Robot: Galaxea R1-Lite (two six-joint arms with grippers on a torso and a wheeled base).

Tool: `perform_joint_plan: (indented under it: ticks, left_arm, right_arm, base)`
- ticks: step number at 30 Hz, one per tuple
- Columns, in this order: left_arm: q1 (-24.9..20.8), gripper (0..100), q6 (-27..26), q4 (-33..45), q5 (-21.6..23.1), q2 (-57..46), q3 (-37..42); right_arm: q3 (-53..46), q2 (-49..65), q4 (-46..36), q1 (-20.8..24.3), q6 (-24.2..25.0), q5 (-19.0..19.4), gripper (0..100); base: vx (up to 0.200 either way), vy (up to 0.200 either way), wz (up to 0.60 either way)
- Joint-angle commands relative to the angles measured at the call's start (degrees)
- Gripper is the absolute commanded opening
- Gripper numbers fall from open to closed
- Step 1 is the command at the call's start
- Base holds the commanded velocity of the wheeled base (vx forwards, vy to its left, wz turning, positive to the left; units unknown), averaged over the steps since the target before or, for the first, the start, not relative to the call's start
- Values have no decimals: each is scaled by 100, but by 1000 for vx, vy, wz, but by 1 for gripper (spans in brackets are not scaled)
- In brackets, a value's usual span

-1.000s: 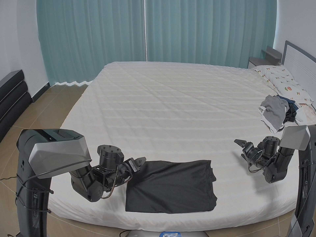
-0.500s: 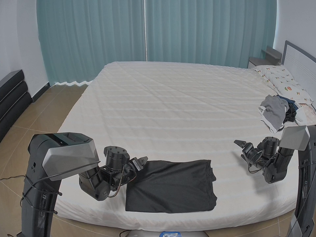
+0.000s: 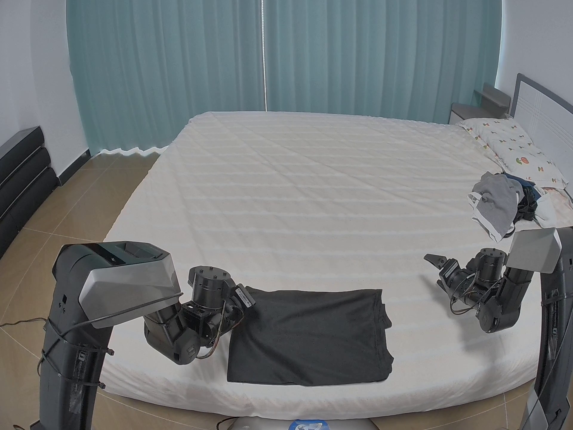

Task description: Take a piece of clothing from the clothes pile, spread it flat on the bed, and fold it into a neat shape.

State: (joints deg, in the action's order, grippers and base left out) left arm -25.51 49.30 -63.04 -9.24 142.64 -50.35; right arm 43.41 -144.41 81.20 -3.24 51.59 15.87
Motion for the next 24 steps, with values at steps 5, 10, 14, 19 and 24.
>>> perform_joint_plan:
  ticks: [5, 10, 14, 19, 24]
  left_arm:
    - [55, 0, 80, -7, -192, 9, -37]
    - [29, 0, 62, 2, -192, -17, 7]
    - [73, 100, 71, -68, -183, -52, 51]
    - [468, 100, 89, -77, -139, -597, 368]
    - [1013, 100, 18, -60, -87, -1669, 781]
  right_arm:
    - [1, -8, 10, -1, 0, -5, 100]
    - [-8, -8, 10, -1, 0, -5, 100]
    - [10, 36, -8, -19, 9, 4, 100]
    - [-131, 317, -61, -19, 9, -58, 100]
    - [-975, 1609, -78, -98, -105, -67, 100]
  base:
    - [0, 0, 0]
    - [0, 0, 0]
    - [0, 0, 0]
    - [0, 0, 0]
    - [0, 0, 0]
